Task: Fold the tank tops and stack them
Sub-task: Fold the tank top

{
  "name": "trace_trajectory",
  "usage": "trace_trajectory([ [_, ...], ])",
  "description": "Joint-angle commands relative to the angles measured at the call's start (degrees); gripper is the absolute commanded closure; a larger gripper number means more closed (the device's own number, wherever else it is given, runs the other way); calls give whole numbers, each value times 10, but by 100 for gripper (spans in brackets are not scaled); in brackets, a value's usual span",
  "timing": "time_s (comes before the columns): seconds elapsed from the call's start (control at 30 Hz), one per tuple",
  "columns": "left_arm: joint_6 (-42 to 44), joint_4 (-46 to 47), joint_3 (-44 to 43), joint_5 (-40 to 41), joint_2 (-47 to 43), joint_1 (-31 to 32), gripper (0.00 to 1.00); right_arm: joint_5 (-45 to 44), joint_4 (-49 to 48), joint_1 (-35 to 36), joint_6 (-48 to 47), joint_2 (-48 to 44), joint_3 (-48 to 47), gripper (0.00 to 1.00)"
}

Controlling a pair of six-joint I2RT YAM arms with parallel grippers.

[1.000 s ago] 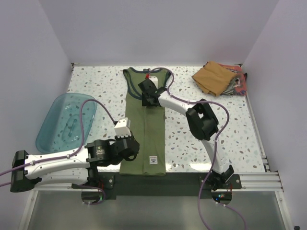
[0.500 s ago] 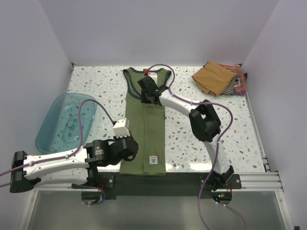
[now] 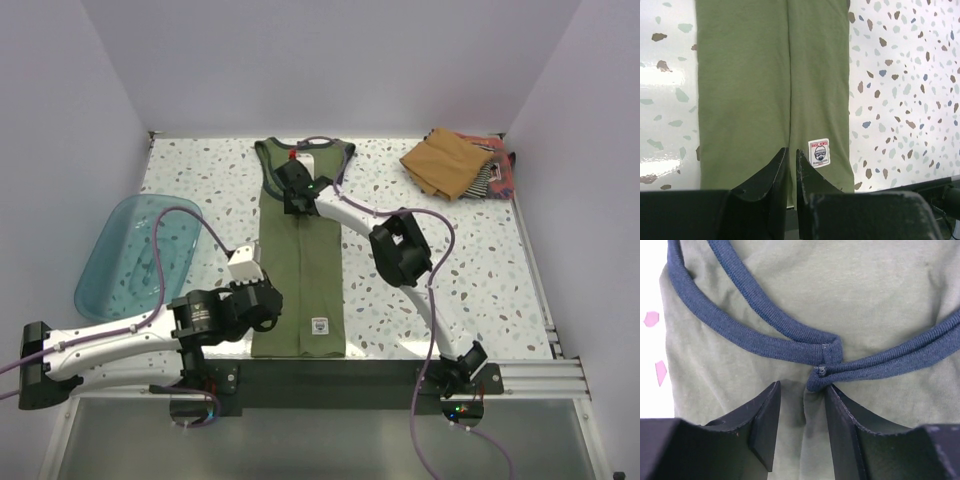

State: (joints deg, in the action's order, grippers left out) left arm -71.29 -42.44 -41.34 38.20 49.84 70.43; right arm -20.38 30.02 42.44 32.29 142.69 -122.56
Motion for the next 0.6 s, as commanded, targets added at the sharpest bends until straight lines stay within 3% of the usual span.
trace_trajectory([
  [0.0, 18, 9, 3, 21, -6, -19, 84, 3, 13, -35, -15, 49, -42, 55],
  [0.13, 56, 37, 6, -1, 7, -70, 83, 39, 10, -65, -24, 83, -116, 53],
  [0.23, 91, 74, 14, -29, 21, -115, 82, 65, -20, -87, -39, 105, -137, 45],
  [0.43, 143, 141, 28, -104, 71, -190, 79, 145, -99, -112, -64, 90, -132, 29],
  [0.57, 151, 144, 29, -122, 87, -215, 73, 168, -118, -113, -57, 18, -87, 22],
])
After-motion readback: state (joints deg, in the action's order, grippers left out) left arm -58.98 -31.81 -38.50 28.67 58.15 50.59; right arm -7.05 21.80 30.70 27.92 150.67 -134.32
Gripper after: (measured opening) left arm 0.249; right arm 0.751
